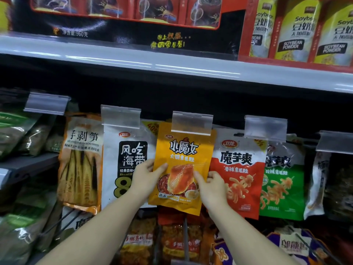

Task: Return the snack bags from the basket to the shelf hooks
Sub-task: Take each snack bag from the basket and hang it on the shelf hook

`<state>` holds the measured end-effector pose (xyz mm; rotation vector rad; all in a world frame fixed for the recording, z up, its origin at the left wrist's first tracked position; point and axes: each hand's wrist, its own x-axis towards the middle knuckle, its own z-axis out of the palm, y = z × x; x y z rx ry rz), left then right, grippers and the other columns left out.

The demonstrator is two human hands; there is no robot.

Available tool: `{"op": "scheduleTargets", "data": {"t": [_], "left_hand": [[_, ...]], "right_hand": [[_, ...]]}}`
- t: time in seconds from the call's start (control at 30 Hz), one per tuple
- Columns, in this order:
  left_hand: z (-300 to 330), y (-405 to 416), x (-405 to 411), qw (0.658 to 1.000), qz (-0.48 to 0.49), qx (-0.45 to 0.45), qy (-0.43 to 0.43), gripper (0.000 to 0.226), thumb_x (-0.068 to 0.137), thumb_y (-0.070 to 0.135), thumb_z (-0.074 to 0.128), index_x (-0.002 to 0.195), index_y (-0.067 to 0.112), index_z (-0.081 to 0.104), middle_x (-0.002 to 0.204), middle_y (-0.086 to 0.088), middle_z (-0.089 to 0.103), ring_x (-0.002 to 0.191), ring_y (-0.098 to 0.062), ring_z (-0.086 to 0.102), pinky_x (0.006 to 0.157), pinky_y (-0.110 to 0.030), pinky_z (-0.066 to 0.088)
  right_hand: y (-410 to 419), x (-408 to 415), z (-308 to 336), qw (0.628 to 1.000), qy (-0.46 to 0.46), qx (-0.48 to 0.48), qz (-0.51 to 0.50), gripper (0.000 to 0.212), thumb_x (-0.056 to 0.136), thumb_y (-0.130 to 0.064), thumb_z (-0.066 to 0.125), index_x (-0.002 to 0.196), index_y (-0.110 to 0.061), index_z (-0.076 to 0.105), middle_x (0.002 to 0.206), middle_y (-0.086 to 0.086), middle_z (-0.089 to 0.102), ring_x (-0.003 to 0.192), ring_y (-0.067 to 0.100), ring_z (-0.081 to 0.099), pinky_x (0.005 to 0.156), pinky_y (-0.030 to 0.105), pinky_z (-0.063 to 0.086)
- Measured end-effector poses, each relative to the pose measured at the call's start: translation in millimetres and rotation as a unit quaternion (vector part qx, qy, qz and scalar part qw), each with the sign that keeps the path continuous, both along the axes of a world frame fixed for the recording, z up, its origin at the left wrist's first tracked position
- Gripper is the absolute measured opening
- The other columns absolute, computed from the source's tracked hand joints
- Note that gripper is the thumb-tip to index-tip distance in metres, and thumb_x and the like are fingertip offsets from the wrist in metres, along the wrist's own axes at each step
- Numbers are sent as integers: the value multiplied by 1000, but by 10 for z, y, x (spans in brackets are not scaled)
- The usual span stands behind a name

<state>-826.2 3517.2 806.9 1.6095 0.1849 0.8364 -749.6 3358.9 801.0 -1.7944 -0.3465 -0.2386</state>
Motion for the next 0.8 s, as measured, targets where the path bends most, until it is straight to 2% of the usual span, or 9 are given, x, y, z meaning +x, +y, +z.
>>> {"op": "scheduleTargets", "data": {"t": [0.07, 0.13, 0.23, 0.3, 0.43, 0.53, 0.63, 0.7, 0.8], "left_hand": [[-10, -3, -44, 1000, 12, 7, 0, 13, 88, 17, 68, 90, 30, 67, 100, 2, 74, 96, -16, 70, 90, -42, 56], [-51, 2, -83, 998, 44, 41, 3, 12, 87, 18, 70, 93, 29, 68, 102, 4, 73, 101, -16, 67, 92, -42, 54], [-136, -17, -190, 991, 91, 96, 10, 21, 86, 17, 71, 106, 19, 67, 96, 9, 69, 93, -9, 65, 83, -31, 56], [-212, -31, -298, 986, 109, 121, 22, 26, 86, 19, 71, 112, 17, 65, 97, 9, 68, 90, -10, 64, 77, -26, 54], [-414, 40, -554, 966, 176, 170, 84, 47, 86, 30, 69, 130, 19, 55, 122, 4, 63, 111, -18, 59, 91, -38, 51], [-542, 75, -781, 948, 194, 212, 140, 44, 90, 35, 63, 130, 21, 53, 128, 1, 62, 117, -21, 58, 91, -40, 51], [-640, 67, -1018, 902, 217, 319, 196, 39, 92, 43, 56, 127, 26, 56, 120, 6, 66, 108, -21, 62, 78, -38, 55], [-703, 54, -1178, 862, 223, 399, 221, 37, 92, 45, 53, 124, 26, 58, 114, 6, 69, 102, -22, 64, 72, -36, 56], [-834, 7, -1450, 788, 227, 515, 249, 37, 92, 46, 48, 119, 24, 60, 110, -1, 69, 101, -27, 63, 73, -39, 55]], "right_hand": [[-43, -34, 10, 1000, 3, -5, -4, 23, 89, -31, 66, 96, -18, 49, 75, -8, 58, 70, 12, 57, 63, 31, 48], [-95, -84, 1, 1000, -6, -17, -10, 27, 88, -25, 68, 104, -16, 48, 83, -7, 58, 76, 14, 58, 61, 27, 46], [-169, -185, -54, 999, -14, -43, -25, 37, 87, -21, 69, 116, -11, 49, 103, 1, 59, 94, 22, 61, 74, 34, 51], [-232, -262, -117, 997, -20, -63, -28, 35, 88, -19, 68, 117, -11, 50, 107, 2, 58, 100, 23, 60, 77, 34, 52], [-372, -476, -251, 984, -62, -159, -42, 30, 91, -22, 63, 118, -12, 54, 119, 5, 61, 106, 25, 59, 87, 36, 50], [-458, -674, -318, 967, -98, -234, -33, 33, 94, -26, 57, 124, -14, 52, 128, 5, 58, 114, 26, 56, 90, 38, 51], [-506, -879, -376, 936, -142, -322, -13, 34, 97, -29, 51, 127, -14, 49, 129, 7, 55, 117, 28, 53, 89, 44, 51], [-517, -1017, -430, 900, -183, -396, 5, 35, 98, -31, 47, 129, -14, 47, 126, 7, 55, 116, 29, 51, 87, 44, 51], [-492, -1237, -542, 840, -250, -480, 38, 36, 99, -31, 43, 130, -13, 44, 125, 8, 53, 115, 30, 49, 85, 42, 49]]}}
